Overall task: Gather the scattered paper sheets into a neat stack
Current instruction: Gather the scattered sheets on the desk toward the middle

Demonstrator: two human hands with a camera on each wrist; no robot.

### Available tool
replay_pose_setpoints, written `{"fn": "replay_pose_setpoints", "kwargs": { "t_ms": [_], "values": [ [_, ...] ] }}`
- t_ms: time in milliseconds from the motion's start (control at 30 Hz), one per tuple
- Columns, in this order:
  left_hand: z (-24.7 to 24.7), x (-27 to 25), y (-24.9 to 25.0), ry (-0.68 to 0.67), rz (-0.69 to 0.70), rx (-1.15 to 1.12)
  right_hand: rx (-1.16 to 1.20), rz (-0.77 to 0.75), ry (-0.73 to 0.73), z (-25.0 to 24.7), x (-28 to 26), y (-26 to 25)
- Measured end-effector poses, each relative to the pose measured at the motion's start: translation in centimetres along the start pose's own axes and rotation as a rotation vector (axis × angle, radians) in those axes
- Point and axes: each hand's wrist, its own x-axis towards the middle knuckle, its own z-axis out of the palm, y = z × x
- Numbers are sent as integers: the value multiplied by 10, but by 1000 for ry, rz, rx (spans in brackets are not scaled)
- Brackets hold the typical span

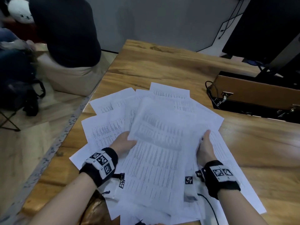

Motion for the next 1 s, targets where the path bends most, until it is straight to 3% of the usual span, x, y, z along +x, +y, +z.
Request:
{"fn": "replay_pose_setpoints", "kwargs": {
  "t_ms": [100, 200, 267, 367, 467, 633, 800, 900, 1000],
  "values": [
    [8, 4, -6, 140, 10, -85, -141, 58, -23, -6, -8, 8],
    [23, 6, -4, -18, 22, 32, -467, -23, -90, -1, -18, 16],
    [28, 7, -1, -89, 22, 88, -527, -70, -90, 0, -20, 14],
    [14, 10, -1, 74, 18, 155, -475, -90, -22, -9, -16, 7],
    [-20, 11, -10, 327, -8, 469, -468, -89, 28, -25, -14, 4],
    [-51, 6, -16, 352, -139, 565, -398, -65, 94, -43, -7, 3],
    [-59, 4, -22, 473, -299, 418, -437, -75, 51, -39, -5, 4],
    [-64, 14, -26, 571, -322, 194, -482, -64, 4, -34, -5, 7],
    [-71, 22, -31, 565, -273, -42, -476, -64, 0, -30, -3, 5]
  ]
}}
